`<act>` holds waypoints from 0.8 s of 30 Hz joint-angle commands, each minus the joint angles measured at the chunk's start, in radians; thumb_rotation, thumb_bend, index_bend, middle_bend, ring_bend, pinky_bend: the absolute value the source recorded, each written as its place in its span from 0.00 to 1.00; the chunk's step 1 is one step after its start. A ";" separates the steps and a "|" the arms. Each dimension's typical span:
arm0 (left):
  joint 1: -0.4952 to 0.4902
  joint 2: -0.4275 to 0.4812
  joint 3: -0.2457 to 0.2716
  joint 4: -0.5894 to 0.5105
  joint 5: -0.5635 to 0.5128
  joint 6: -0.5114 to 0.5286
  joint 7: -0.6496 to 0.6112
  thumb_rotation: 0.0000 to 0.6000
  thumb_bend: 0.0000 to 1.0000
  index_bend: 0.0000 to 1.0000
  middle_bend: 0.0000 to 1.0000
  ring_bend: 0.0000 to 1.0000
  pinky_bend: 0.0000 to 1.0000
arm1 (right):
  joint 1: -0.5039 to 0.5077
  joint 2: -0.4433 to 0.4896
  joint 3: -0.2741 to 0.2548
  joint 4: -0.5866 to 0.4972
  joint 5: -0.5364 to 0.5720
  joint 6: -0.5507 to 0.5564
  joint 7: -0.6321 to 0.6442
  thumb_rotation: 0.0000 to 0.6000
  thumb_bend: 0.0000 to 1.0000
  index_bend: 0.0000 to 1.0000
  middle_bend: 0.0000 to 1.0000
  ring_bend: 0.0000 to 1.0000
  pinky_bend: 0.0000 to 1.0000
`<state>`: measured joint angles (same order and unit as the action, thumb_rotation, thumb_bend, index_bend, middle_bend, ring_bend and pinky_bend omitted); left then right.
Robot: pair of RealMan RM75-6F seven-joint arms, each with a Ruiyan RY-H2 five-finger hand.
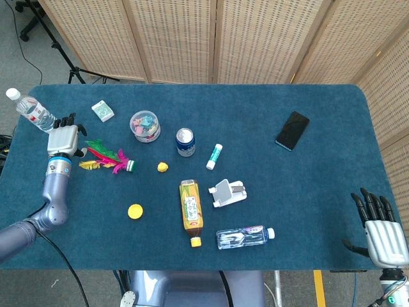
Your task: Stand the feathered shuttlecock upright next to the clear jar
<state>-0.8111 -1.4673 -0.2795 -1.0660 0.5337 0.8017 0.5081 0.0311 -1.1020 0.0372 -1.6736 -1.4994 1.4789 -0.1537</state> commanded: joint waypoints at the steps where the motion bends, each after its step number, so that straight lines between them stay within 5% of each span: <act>1: -0.007 -0.004 -0.001 0.010 -0.007 -0.002 0.005 1.00 0.31 0.42 0.00 0.00 0.00 | 0.002 0.000 0.001 0.001 0.003 -0.004 0.001 1.00 0.00 0.00 0.00 0.00 0.00; 24: -0.029 -0.074 0.027 0.081 -0.031 -0.015 0.036 1.00 0.33 0.42 0.00 0.00 0.00 | 0.004 0.006 0.003 0.002 0.010 -0.004 0.023 1.00 0.00 0.00 0.00 0.00 0.00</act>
<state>-0.8403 -1.5396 -0.2540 -0.9871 0.5020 0.7875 0.5437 0.0344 -1.0955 0.0404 -1.6717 -1.4900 1.4747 -0.1310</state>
